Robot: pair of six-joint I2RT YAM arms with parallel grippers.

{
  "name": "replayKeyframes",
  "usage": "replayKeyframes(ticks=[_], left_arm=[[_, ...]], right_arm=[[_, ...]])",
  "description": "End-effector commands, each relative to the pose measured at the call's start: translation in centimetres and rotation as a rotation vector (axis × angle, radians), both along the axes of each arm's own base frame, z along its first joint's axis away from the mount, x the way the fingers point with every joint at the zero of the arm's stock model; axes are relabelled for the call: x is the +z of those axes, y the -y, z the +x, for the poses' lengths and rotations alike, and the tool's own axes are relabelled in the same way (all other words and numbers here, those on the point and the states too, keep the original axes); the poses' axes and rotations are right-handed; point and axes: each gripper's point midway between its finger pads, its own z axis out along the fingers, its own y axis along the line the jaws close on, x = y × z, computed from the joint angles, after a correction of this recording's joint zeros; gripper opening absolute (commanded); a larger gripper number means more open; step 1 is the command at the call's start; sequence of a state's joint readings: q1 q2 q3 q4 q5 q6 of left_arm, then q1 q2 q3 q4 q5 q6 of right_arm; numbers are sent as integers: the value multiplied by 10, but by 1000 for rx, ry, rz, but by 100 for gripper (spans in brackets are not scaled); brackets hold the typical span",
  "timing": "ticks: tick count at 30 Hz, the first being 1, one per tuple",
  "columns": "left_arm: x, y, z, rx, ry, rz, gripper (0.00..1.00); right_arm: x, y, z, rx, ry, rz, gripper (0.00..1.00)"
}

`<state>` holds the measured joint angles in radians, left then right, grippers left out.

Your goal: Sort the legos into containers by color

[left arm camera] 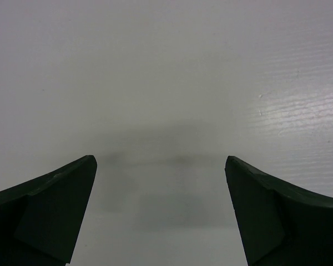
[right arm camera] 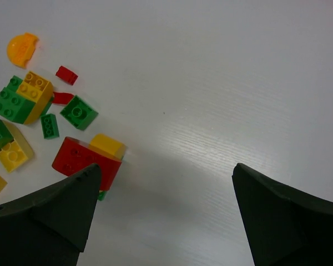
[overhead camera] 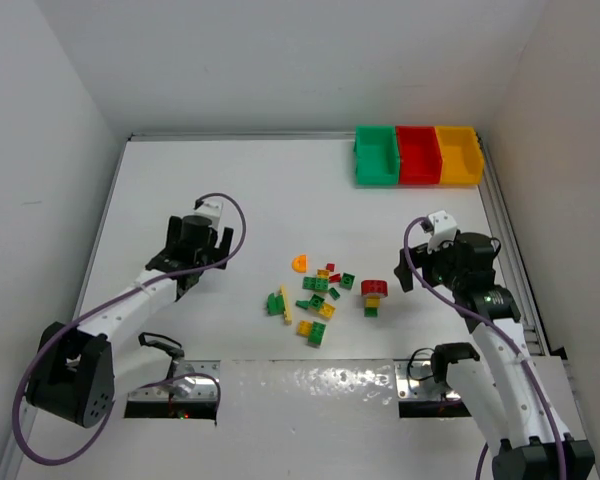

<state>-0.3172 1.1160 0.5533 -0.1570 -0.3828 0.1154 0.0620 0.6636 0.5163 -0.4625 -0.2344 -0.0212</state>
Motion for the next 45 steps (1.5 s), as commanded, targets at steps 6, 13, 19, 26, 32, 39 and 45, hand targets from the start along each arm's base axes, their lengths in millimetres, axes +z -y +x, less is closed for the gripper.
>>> replayKeyframes(ticks=[6, 13, 19, 26, 32, 39, 45], left_arm=[[32, 52, 4, -463, -89, 16, 100], [50, 97, -1, -715, -103, -98, 90], [50, 100, 3, -682, -80, -132, 88], [53, 100, 7, -678, -55, -123, 88], [49, 100, 5, -680, -67, -119, 88], [54, 99, 7, -675, -39, -110, 88], [51, 97, 6, -665, -43, -109, 89]], right_arm=[[50, -5, 20, 23, 113, 19, 99], [88, -39, 25, 246, 99, 78, 60], [67, -55, 3, 432, 37, -74, 72], [4, -85, -43, 675, -193, -242, 77], [-15, -90, -25, 694, -109, -279, 91], [-47, -91, -29, 707, -208, -272, 84], [-61, -75, -22, 669, -192, -370, 78]])
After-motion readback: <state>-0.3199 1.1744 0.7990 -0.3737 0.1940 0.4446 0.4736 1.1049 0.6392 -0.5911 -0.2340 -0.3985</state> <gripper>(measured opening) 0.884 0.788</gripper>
